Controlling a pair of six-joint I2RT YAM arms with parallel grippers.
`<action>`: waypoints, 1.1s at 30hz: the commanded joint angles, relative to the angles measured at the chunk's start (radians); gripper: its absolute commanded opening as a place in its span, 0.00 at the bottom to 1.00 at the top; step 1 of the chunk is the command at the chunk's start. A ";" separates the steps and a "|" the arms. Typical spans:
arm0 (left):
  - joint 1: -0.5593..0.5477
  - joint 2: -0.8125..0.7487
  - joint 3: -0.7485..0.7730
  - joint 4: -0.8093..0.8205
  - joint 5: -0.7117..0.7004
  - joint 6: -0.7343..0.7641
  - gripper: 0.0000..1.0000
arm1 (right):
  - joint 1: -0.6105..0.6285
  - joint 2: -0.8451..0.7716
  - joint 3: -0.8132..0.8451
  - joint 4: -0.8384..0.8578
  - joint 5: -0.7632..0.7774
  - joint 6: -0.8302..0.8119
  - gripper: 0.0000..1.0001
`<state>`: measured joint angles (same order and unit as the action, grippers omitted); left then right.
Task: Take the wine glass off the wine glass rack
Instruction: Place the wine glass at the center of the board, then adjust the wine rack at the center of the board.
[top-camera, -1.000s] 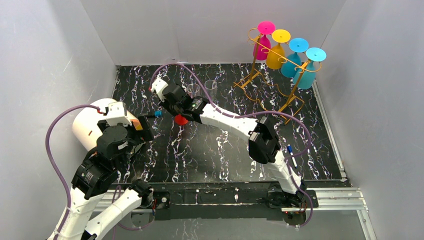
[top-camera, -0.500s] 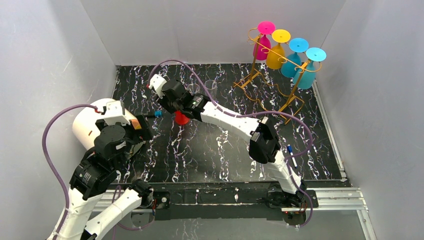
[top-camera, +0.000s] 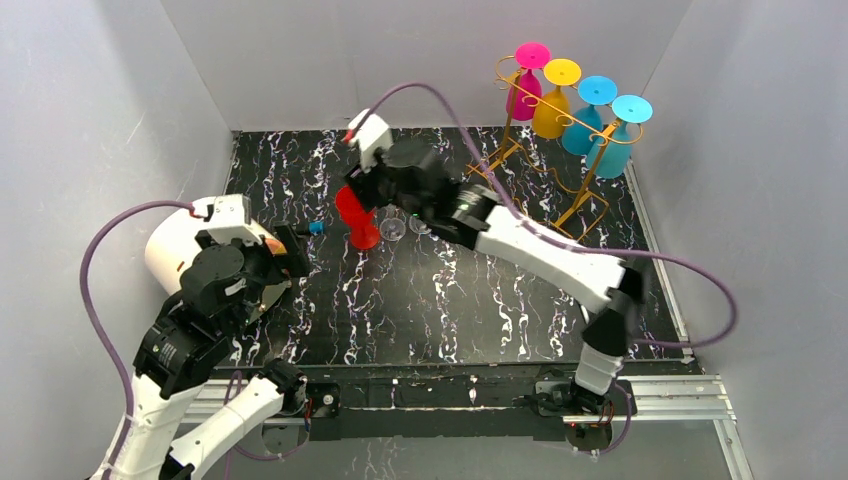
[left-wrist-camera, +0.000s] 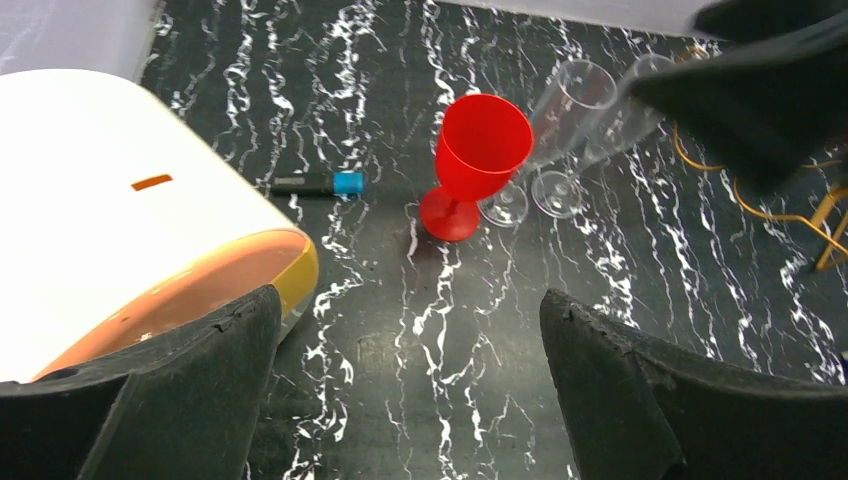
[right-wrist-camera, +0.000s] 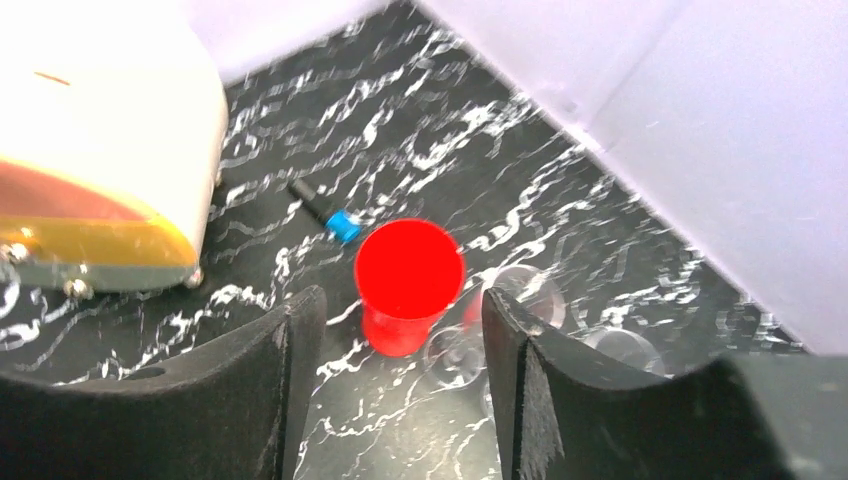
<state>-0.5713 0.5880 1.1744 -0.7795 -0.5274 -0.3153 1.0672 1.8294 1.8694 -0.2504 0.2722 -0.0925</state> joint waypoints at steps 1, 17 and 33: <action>0.004 0.048 -0.017 0.048 0.110 -0.001 0.98 | -0.021 -0.225 -0.068 0.103 0.156 0.017 0.67; 0.004 0.143 -0.089 0.154 0.426 0.008 0.98 | -0.615 -0.654 -0.225 -0.377 0.123 0.289 0.84; 0.004 0.136 -0.092 0.127 0.460 0.051 0.98 | -0.693 -0.933 -0.931 -0.335 0.046 0.625 0.86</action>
<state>-0.5713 0.7166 1.0752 -0.6449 -0.0895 -0.2863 0.4221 0.8955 1.0389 -0.6804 0.3180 0.4530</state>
